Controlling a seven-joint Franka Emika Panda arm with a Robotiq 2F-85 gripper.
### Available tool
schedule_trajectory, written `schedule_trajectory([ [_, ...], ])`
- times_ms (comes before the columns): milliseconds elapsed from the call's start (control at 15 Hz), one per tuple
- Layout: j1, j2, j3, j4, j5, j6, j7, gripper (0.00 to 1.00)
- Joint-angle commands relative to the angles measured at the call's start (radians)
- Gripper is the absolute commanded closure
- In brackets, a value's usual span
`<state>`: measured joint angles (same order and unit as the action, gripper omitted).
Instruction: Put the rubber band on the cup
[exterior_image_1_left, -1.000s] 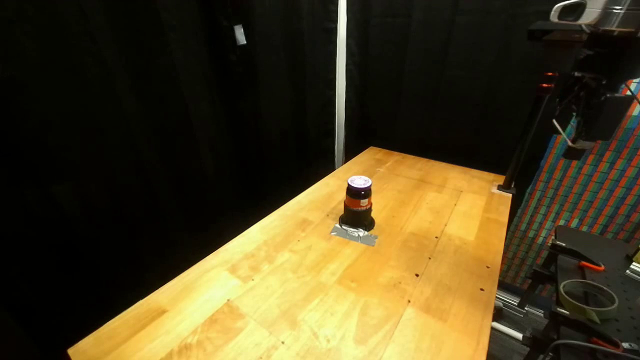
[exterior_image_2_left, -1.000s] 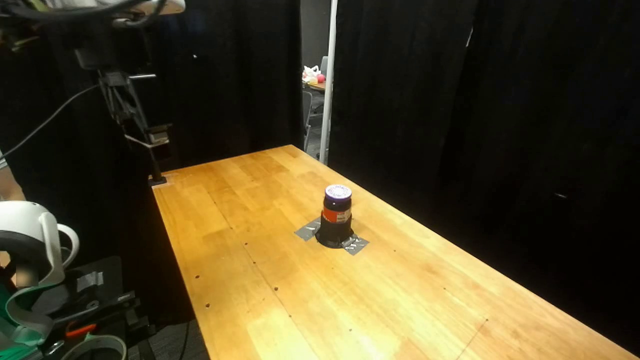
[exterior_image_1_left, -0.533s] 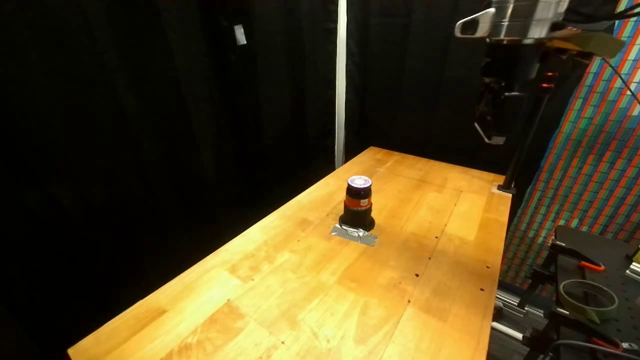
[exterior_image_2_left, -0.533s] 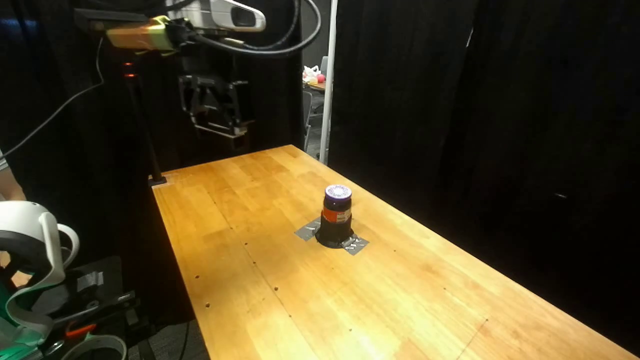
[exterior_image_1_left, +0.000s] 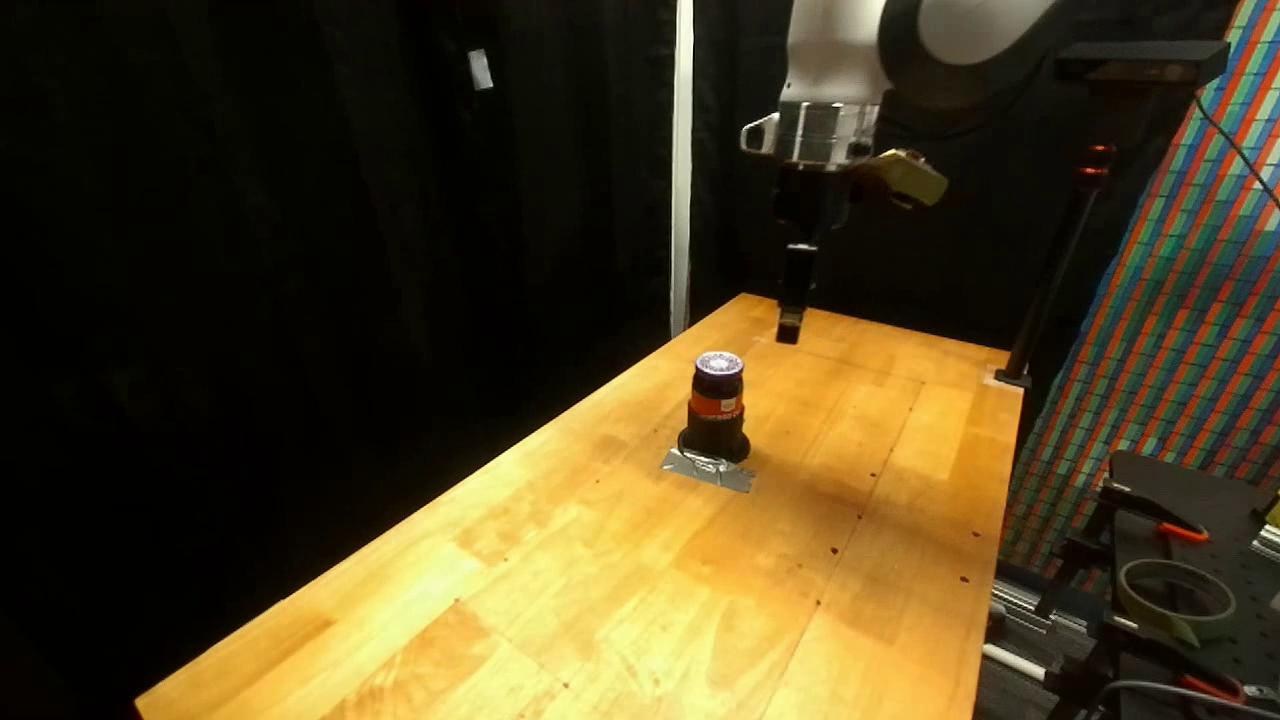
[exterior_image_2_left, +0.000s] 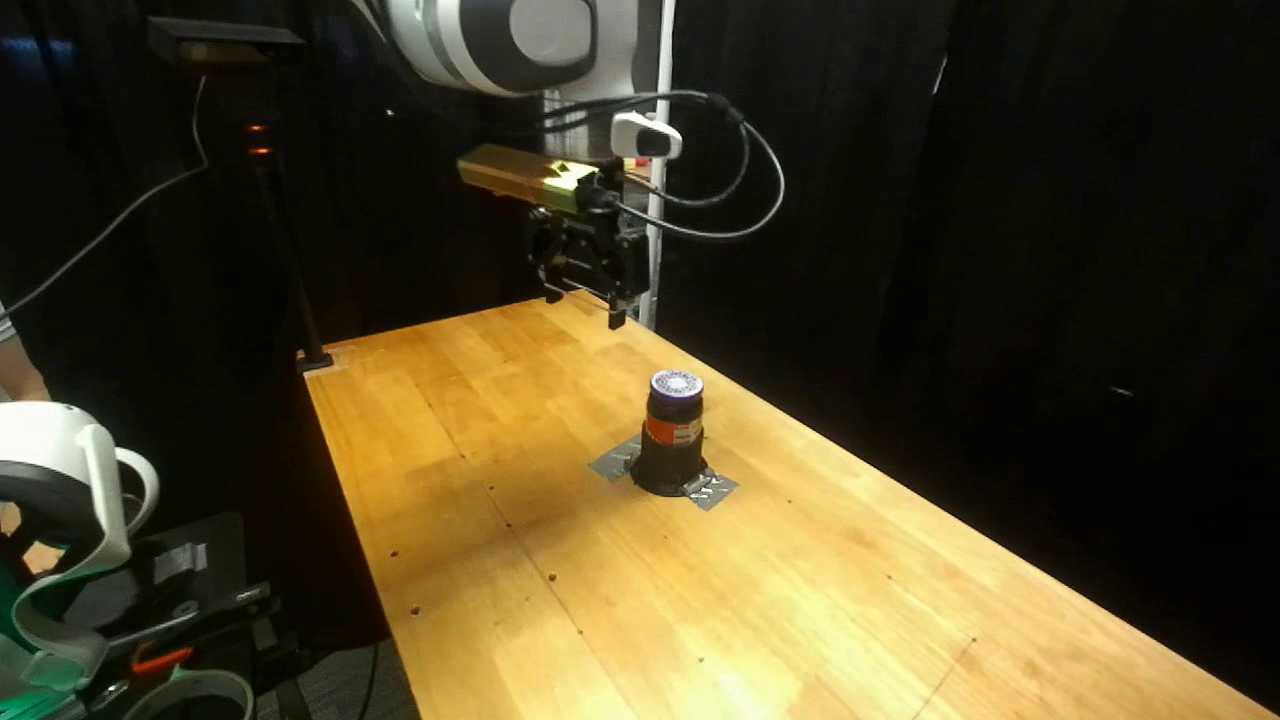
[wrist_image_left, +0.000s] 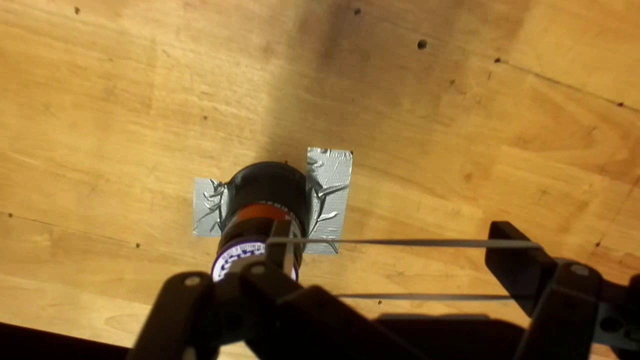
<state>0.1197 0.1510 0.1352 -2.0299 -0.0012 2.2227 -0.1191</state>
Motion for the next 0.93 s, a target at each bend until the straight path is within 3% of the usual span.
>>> schedule_trajectory([
  [0,0.010,0.204,-0.010,0.209,-0.024,0.029,0.042,0.00],
  [533,0.056,0.434,-0.094,0.438,-0.179,0.026,0.162,0.00],
  [867,0.064,0.510,-0.115,0.525,-0.194,-0.003,0.185,0.00],
])
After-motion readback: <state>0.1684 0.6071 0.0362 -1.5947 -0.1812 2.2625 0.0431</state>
